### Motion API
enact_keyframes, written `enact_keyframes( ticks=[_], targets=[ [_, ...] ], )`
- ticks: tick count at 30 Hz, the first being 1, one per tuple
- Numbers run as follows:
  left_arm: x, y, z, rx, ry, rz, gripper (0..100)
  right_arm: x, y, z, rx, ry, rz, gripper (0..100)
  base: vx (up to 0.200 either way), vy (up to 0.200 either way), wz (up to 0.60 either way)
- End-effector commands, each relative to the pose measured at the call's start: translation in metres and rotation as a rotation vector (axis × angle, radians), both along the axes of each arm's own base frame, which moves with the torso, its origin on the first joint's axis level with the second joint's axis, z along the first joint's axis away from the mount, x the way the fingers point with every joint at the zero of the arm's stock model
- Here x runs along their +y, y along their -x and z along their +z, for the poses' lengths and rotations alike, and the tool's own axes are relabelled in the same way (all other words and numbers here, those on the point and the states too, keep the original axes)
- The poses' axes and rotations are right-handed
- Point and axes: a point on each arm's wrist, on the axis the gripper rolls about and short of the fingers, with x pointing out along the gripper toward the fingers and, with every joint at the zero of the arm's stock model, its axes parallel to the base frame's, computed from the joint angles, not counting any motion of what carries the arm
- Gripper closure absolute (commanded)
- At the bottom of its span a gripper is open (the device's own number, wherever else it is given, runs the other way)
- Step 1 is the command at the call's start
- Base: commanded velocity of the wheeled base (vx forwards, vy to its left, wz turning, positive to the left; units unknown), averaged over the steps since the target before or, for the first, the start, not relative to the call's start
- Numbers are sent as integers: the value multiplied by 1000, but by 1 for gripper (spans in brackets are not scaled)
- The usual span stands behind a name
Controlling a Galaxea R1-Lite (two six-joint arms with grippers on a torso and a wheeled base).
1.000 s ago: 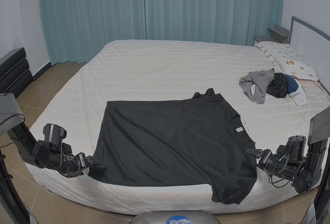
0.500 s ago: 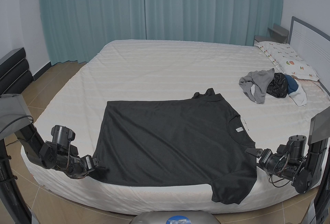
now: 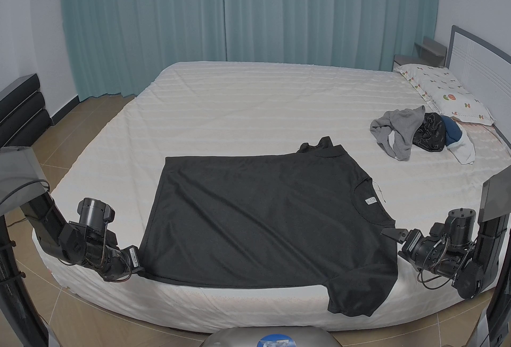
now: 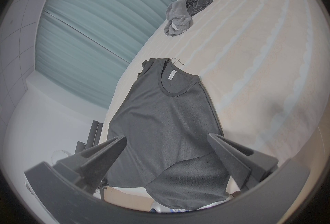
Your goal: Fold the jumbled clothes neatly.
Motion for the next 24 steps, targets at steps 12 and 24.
enact_keyframes(
  ticks=[12, 24],
  targets=[
    [3, 12, 12, -15, 50, 29, 100, 8, 0, -22, 65, 68, 65, 0, 0, 0, 0],
    [8, 17, 11, -3, 55, 48, 100, 4, 0, -23, 63, 99, 43, 0, 0, 0, 0]
  ],
)
